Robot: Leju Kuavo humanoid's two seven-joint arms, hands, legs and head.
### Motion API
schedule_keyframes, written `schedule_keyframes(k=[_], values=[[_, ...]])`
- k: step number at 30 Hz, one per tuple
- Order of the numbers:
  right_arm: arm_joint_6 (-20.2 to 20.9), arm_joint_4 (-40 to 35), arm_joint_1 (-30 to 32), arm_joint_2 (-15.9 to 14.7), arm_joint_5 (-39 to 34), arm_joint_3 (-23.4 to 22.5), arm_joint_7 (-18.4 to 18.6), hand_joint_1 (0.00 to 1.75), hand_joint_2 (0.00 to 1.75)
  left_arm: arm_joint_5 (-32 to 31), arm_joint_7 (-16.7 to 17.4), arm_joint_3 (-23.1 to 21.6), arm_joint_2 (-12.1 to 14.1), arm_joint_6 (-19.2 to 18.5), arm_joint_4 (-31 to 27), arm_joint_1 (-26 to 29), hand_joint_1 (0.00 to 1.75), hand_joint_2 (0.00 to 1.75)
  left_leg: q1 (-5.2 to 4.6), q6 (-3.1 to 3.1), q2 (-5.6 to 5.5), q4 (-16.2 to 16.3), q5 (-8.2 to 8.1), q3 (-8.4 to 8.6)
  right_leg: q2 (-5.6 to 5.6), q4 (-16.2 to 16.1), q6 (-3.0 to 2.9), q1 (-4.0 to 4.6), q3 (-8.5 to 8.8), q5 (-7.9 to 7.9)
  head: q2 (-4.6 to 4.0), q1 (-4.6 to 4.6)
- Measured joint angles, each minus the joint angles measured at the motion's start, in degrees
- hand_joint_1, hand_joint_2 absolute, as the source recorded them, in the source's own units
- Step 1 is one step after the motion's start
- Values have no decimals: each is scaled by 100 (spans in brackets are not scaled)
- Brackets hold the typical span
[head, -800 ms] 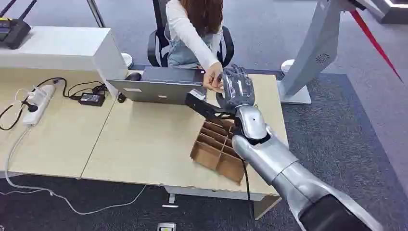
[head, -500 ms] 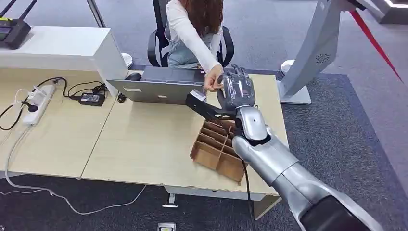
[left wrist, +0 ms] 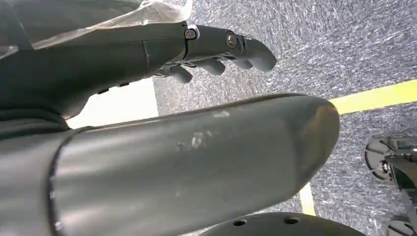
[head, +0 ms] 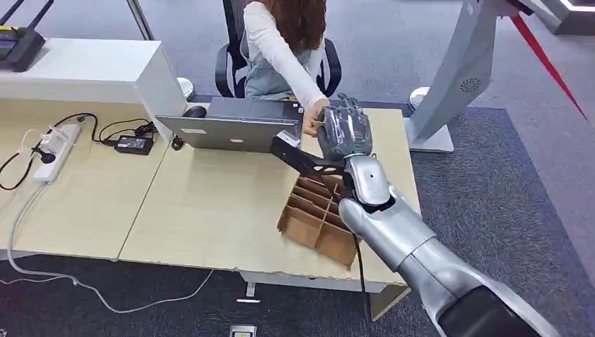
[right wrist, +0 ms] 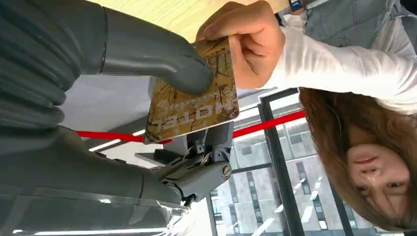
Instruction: Pass the card to the sensor for recognition and then transmit it.
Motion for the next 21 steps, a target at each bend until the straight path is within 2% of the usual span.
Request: schedule_keyframes(k=[21], values=[[4,-94,40,-9,-4,-7,7,175,175,20,20,-15,17,2,0,1,0,0,0,0,0,0,0,1,0,0,0,0,0,0,0,0]])
